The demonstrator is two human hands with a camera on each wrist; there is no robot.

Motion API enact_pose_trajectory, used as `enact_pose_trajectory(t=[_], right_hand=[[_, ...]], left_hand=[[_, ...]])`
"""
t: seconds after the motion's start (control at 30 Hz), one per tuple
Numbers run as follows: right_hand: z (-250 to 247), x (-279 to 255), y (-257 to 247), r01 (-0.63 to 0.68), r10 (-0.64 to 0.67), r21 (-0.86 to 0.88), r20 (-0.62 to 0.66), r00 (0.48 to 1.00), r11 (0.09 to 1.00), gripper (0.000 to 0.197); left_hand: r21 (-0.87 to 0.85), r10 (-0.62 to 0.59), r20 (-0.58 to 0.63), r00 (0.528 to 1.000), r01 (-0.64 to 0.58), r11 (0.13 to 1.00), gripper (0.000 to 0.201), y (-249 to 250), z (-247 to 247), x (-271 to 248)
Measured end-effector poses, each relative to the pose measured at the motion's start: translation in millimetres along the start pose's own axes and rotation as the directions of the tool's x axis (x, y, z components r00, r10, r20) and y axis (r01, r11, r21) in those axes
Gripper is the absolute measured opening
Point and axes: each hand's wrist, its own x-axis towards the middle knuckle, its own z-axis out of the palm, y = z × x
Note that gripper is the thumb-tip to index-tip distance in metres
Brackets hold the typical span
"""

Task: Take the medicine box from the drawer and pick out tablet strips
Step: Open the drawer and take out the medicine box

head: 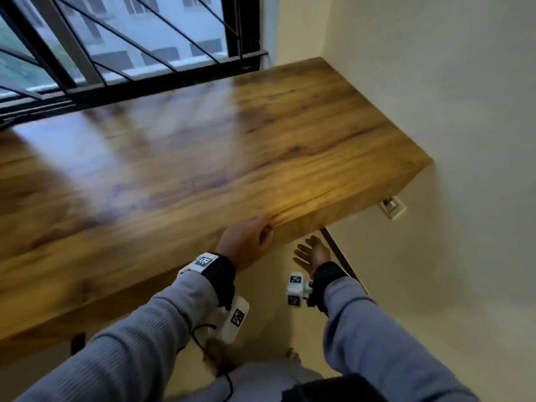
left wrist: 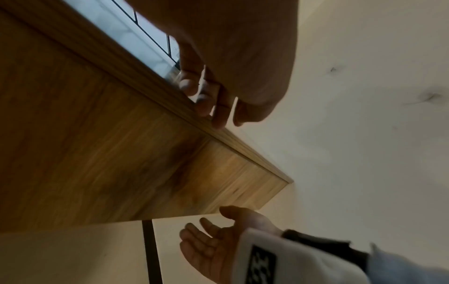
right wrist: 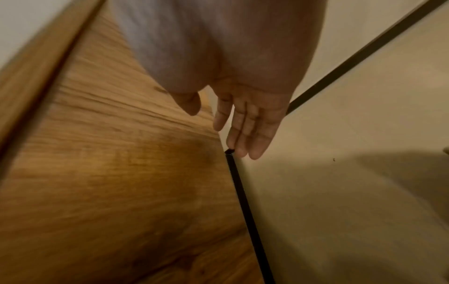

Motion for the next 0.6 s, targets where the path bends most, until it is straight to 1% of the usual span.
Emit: enact_pose_trajectory(t=[0.07,0.17,0.23,0.3,0.37,0.43,0.5,0.6], right_hand=[[3.5,12.3,7.8,-0.073,0.072,0.058,0.030,0.997,0.996,0.050],[13.0,26.3,17.8,-0.132,0.100,0.214,0.153,0.983,0.968,0.069],[19.0,37.3,19.3,-0.174,0.099,0.352,0.221,0.970,0.920,0.076],[23.6,48.3,17.6,-0.191,0.074,0.458,0.263,0.962,0.868,0.078],[25.9,53.6,17.4,-0.181,0.064,0.476,0.252,0.966,0.861,0.080],[24.1,56.9,18.9,-0.158,0.066,0.459,0.209,0.976,0.874,0.085],[21.4,55.6,20.3,-0.146,0.071,0.435,0.183,0.980,0.888,0.089],[13.8,45.4,23.0,-0.116,0.056,0.434,0.149,0.987,0.893,0.089]], left_hand=[[-0.004,0.030,-0.015,0.999,-0.030,1.000,0.015,0.1,7.3,-4.9],[-0.009,-0.025,0.007,1.000,0.025,1.000,0.017,0.1,14.1,-17.9],[0.000,-0.038,0.002,0.999,0.038,0.999,0.021,-0.3,15.1,-26.1],[0.009,-0.048,-0.007,0.999,0.049,0.999,0.020,-1.2,13.1,-34.1],[0.021,-0.081,-0.012,0.997,0.081,0.996,0.019,-2.2,9.0,-39.9],[0.025,-0.112,-0.015,0.994,0.112,0.993,0.024,-3.2,3.6,-43.5],[0.040,-0.100,-0.012,0.995,0.101,0.994,0.027,-2.9,-2.2,-43.4],[0.070,-0.071,0.010,0.997,0.071,0.995,0.026,-1.0,-7.6,-40.6]])
